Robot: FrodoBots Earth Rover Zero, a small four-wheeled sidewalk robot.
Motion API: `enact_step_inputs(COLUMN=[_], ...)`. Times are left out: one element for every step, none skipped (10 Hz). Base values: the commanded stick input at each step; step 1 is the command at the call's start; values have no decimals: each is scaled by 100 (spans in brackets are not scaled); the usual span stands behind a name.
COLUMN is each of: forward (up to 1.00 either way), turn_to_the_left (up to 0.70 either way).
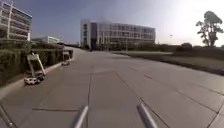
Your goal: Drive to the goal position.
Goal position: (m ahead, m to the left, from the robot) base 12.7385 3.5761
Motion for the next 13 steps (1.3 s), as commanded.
enact_step_inputs(forward=[70,70,70,70,70,70,70,70,70,70,70,70,70], turn_to_the_left=[0,0,0,0,0,0,0,0,0,0,0,0,0])
